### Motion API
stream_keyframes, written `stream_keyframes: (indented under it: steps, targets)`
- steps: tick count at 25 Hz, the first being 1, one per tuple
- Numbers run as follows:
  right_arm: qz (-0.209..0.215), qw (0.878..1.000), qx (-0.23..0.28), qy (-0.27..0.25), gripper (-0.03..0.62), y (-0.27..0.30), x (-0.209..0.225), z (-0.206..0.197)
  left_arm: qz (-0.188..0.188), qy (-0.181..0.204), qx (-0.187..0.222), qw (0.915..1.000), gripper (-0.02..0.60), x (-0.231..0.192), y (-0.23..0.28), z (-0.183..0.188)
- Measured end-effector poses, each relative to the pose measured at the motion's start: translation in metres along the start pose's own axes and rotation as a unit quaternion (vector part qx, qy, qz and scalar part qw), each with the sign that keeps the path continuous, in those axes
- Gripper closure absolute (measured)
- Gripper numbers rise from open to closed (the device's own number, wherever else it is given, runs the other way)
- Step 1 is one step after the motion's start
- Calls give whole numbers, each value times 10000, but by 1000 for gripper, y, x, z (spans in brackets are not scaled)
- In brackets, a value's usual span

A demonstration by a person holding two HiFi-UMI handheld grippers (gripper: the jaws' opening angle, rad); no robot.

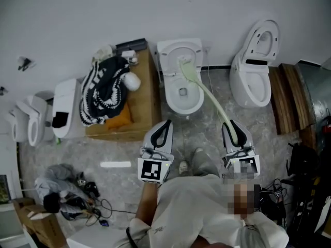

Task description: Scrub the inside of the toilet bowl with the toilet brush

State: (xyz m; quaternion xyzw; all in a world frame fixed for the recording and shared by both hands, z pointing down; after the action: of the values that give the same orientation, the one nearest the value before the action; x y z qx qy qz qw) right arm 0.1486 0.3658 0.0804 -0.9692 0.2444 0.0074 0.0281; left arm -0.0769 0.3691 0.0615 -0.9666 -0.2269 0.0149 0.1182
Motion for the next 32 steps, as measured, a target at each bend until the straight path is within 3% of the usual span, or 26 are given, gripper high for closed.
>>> stream_keyframes:
  steps: [11, 21, 32]
  targets:
    - [150, 9997, -194, 36, 502, 62, 31, -31, 53, -27, -15, 10000, 561, -27, 55, -39]
    - [620, 9950, -681, 386, 502, 150, 84, -84, 238, -236, -490, 9982, 563, -61, 137, -115]
    - [967, 9819, -1520, 588, 502, 222, 130, -164, 342, -393, -1109, 9925, 563, -94, 201, -206]
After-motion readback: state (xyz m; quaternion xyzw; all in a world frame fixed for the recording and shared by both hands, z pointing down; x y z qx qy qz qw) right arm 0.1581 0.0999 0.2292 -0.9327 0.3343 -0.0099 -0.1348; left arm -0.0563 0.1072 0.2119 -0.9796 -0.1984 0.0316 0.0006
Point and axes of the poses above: the fingertips, and each gripper's own axes: y forward along the fingers, x to its right, z out of its top, the point moved 4 cm from there along -y, backward along the fingers, and after that the axes turned 13 degrees about x, right-handed, at the moved point
